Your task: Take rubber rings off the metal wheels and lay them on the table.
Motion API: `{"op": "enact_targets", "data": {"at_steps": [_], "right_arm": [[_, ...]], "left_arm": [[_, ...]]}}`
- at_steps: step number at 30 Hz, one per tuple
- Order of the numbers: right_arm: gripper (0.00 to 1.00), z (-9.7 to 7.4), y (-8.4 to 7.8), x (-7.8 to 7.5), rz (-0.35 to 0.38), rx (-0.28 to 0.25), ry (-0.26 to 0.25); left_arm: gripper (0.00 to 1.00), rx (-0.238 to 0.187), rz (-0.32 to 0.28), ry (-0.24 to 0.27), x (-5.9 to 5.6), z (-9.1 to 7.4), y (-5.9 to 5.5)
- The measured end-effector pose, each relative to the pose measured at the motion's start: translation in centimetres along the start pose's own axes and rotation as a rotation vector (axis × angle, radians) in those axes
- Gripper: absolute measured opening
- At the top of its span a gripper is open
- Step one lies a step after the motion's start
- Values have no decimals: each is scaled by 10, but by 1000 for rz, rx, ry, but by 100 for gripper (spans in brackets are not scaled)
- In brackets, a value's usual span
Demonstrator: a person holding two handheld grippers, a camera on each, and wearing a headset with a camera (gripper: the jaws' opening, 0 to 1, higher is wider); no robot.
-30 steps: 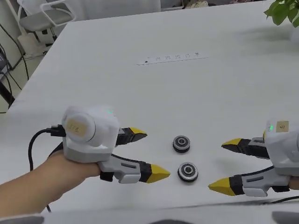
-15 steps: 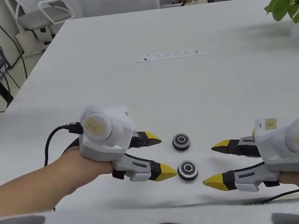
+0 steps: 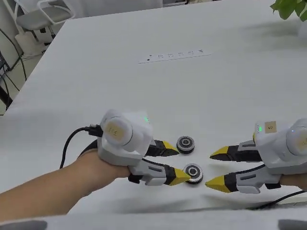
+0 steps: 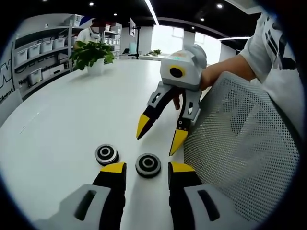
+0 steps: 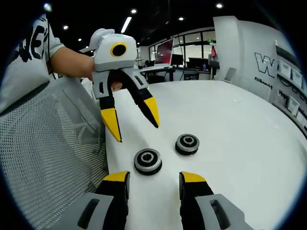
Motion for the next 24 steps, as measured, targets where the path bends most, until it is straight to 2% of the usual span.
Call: {"op": "enact_targets", "data": {"at_steps": [8,16,19,24], "right_arm": [[40,2,-3,1,4,-2,4],[40,3,-2,4,3,0,3],[40,4,-3,4,6,2,5],[40,5,-4,6,11,6,6]], "left_arm": [[23,24,8,-8,-1,13,-2],[18,45,21,-31,-7,24,-5],[15,65,31,-29,-7,27,-8],[13,63,36,-19,-5,30,-8]]}}
Point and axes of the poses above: the centre of the closed fingertips' face, and the gripper's own axes: z roughly forward along the fingers, x roughly to its left, y roughly out of its top, the point moved 4 cm from there along -z, roughly backward along the fingers, and after that the axes turned 3 degrees about y, right-handed, at the moved point
